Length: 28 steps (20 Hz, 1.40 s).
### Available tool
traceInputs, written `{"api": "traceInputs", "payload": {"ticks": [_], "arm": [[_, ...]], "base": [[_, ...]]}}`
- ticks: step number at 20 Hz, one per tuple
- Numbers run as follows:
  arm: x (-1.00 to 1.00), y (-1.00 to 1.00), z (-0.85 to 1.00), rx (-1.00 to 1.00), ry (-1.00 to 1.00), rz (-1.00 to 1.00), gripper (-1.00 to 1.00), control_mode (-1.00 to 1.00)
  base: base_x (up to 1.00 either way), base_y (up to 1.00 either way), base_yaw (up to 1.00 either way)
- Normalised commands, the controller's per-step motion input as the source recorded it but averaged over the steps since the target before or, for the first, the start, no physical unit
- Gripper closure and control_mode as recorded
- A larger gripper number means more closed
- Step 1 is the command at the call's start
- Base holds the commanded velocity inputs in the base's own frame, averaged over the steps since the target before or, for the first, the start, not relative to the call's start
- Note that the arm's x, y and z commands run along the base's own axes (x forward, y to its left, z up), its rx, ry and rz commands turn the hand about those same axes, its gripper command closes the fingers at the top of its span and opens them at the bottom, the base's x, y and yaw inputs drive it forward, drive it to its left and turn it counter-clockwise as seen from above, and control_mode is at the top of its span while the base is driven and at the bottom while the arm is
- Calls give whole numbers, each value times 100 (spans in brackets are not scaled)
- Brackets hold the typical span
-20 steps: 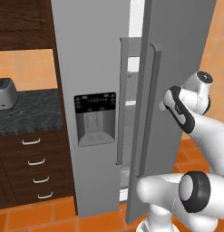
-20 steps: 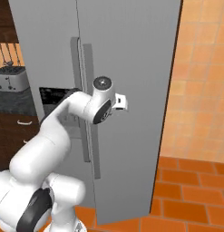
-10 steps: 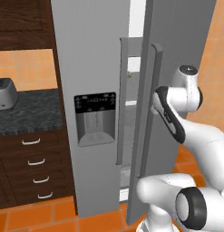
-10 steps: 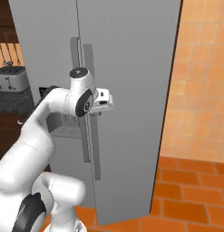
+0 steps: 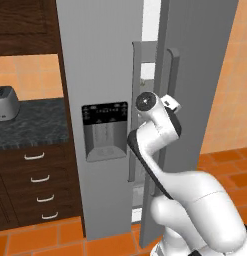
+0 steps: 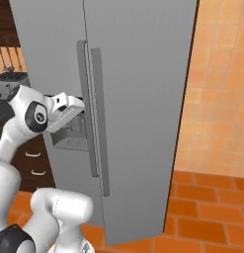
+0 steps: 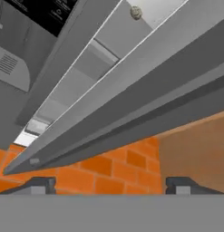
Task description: Take the strawberry from the fridge and place it on top of the pancake, located on the dining counter.
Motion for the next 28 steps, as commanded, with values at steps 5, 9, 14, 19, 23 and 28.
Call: {"api": "traceInputs", "payload": {"ticks": [5, 9, 14, 19, 23, 28], "arm": [[11, 31, -2, -24, -27, 2, -100, -100], [45, 33, 0, -22, -10, 8, -100, -100], [56, 9, 0, -12, 6, 6, -100, -100], [51, 0, -2, -12, 4, 1, -100, -100], [46, -4, -14, -15, 8, 0, -100, -100], [43, -28, -6, -12, 11, 0, -100, -100]], "base": [[0, 0, 0], [0, 0, 0], [0, 0, 0], [0, 0, 0], [0, 0, 0], [0, 0, 0]]}}
